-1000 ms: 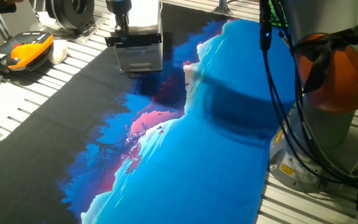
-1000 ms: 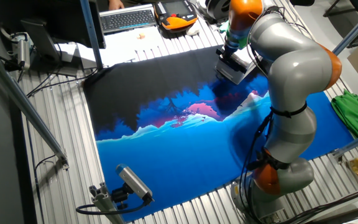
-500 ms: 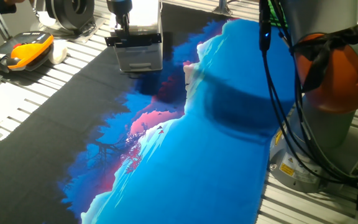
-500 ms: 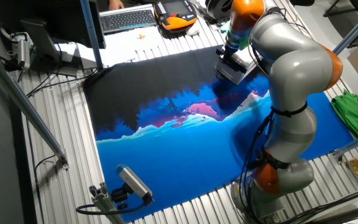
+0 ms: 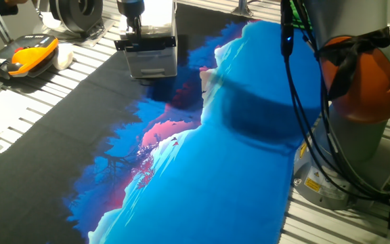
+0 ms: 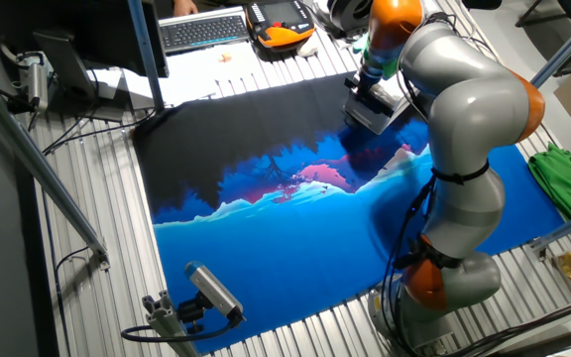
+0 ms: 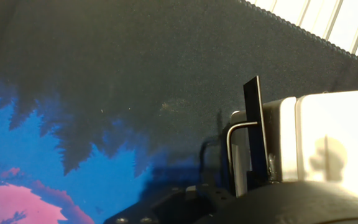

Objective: Grasp the handle and open the drawer

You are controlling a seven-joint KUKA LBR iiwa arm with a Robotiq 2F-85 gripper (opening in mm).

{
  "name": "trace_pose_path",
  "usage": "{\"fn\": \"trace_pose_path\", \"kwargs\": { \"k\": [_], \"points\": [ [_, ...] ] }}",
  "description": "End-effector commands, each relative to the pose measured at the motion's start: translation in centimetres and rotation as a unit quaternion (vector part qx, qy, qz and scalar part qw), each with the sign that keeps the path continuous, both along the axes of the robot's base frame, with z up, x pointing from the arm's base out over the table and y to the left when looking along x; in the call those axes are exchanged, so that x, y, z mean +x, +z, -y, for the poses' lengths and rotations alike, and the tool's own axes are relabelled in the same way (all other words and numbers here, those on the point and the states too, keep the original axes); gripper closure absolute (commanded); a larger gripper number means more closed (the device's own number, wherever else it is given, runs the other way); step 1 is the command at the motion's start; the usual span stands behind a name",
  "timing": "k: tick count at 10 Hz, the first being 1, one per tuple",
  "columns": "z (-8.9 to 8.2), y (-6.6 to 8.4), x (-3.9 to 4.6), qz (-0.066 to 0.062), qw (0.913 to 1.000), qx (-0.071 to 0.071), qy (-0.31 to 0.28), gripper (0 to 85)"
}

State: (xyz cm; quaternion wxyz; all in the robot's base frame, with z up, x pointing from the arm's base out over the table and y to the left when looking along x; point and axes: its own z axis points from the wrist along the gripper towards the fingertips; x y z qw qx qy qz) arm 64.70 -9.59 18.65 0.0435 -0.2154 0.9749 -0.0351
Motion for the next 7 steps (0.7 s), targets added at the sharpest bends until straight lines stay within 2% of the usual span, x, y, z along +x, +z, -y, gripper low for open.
{"fn": "trace_pose_path", "kwargs": {
  "k": [1,4,7],
  "points": [
    [0.0,-0.1,0.03,0.000,1.0000,0.000,0.000,51.0],
    [0.0,-0.8,0.16,-0.001,1.0000,0.002,0.000,51.0],
    [0.1,-1.4,0.16,-0.001,1.0000,0.009,0.001,51.0]
  ]
}}
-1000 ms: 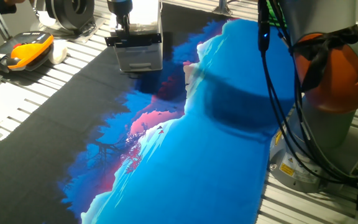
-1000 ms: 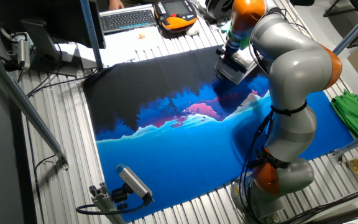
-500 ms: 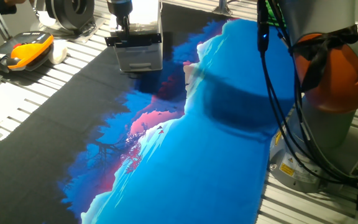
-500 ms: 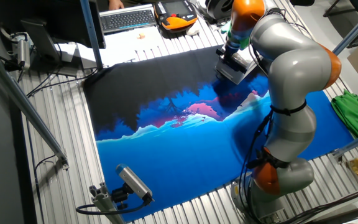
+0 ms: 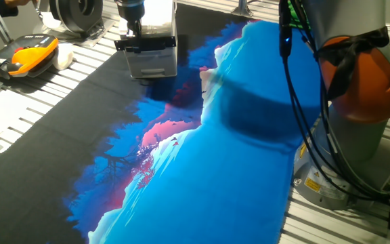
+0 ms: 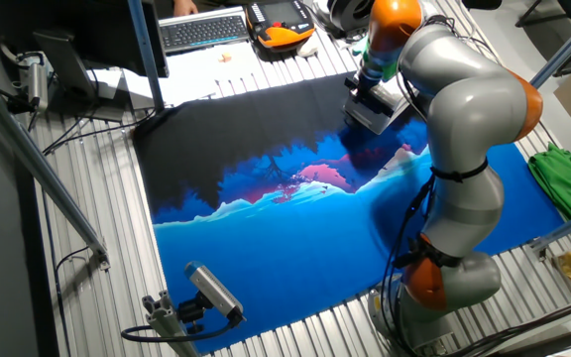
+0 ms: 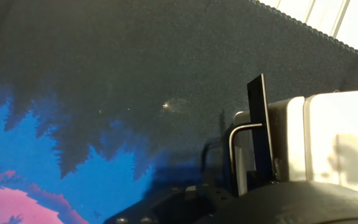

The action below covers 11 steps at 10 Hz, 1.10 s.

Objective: Grasp the handle and open the drawer

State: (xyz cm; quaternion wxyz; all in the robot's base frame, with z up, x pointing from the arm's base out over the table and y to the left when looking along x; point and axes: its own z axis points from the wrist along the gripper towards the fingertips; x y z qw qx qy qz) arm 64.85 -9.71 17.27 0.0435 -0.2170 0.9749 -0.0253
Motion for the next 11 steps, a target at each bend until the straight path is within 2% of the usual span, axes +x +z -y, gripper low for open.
{"fn": "trace_pose_path", "kwargs": {
  "k": [1,6,7,9,11],
  "points": [
    [0.01,-0.01,0.00,-0.001,1.0000,0.000,0.002,68.0],
    [0.05,-0.03,-0.02,-0.007,1.0000,0.001,0.004,68.0],
    [0.06,-0.04,-0.04,-0.008,1.0000,0.001,0.004,85.0],
    [0.09,-0.08,-0.12,-0.003,1.0000,-0.007,0.001,85.0],
    [0.02,-0.13,-0.10,-0.001,1.0000,-0.002,0.002,85.0]
  ]
}}
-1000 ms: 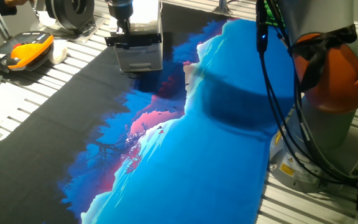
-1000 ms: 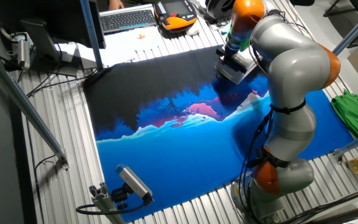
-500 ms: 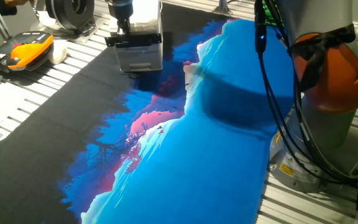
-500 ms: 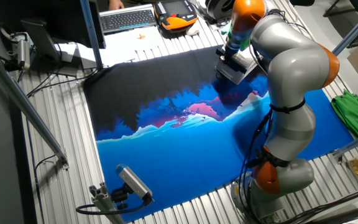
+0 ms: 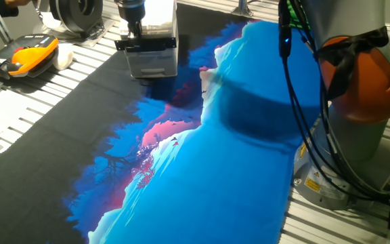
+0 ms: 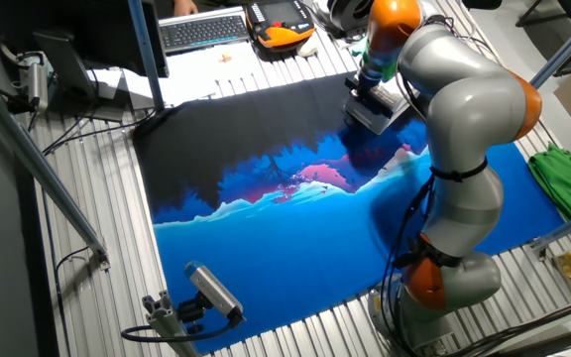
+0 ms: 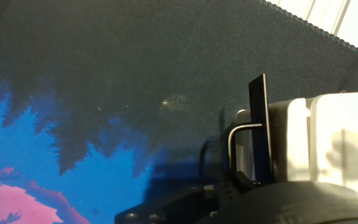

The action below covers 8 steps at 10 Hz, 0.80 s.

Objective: Grasp the handle and open the drawer

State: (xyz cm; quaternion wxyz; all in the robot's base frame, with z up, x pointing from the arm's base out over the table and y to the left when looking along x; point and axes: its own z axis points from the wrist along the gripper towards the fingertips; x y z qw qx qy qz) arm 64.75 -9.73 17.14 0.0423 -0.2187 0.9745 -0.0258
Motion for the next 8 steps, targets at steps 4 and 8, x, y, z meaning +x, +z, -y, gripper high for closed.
{"fn": "trace_pose_path", "kwargs": {
  "k": [4,8],
  "points": [
    [-0.41,-0.16,0.03,-0.003,0.9994,0.034,0.001,85.0],
    [-0.94,-0.19,-0.05,-0.007,0.9989,0.046,-0.002,85.0]
  ]
}}
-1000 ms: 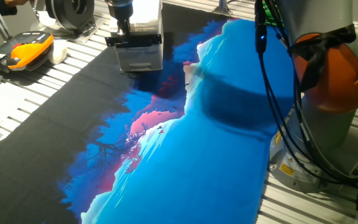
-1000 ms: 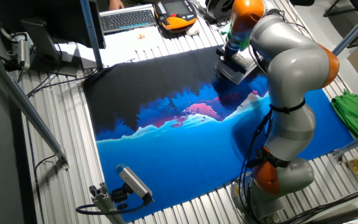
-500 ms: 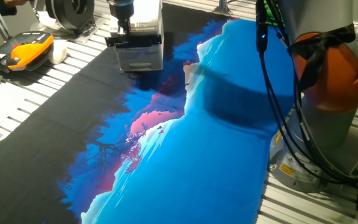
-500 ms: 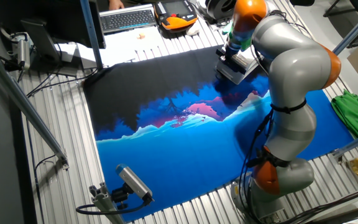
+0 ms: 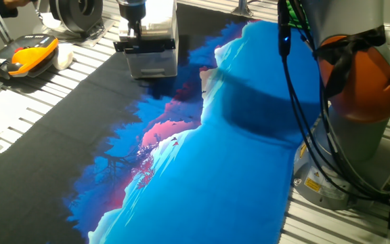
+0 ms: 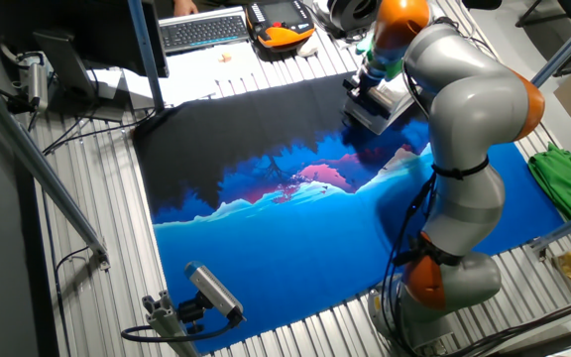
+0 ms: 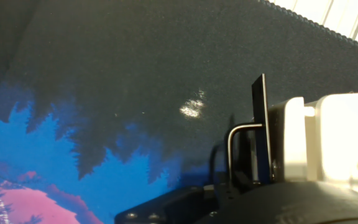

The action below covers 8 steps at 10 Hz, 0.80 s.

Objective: Grasp the handle and open the drawer

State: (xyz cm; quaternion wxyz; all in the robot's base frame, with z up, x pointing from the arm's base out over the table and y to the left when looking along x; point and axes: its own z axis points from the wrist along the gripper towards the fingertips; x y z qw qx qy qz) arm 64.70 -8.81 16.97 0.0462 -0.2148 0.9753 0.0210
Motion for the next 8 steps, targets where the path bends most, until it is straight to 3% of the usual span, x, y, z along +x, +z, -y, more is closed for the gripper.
{"fn": "trace_pose_path", "kwargs": {
  "k": [1,8],
  "points": [
    [-0.1,0.1,-0.06,-0.003,1.0000,0.008,-0.002,85.0],
    [-1.3,0.4,-0.58,-0.007,0.9998,0.017,-0.009,85.0]
  ]
}}
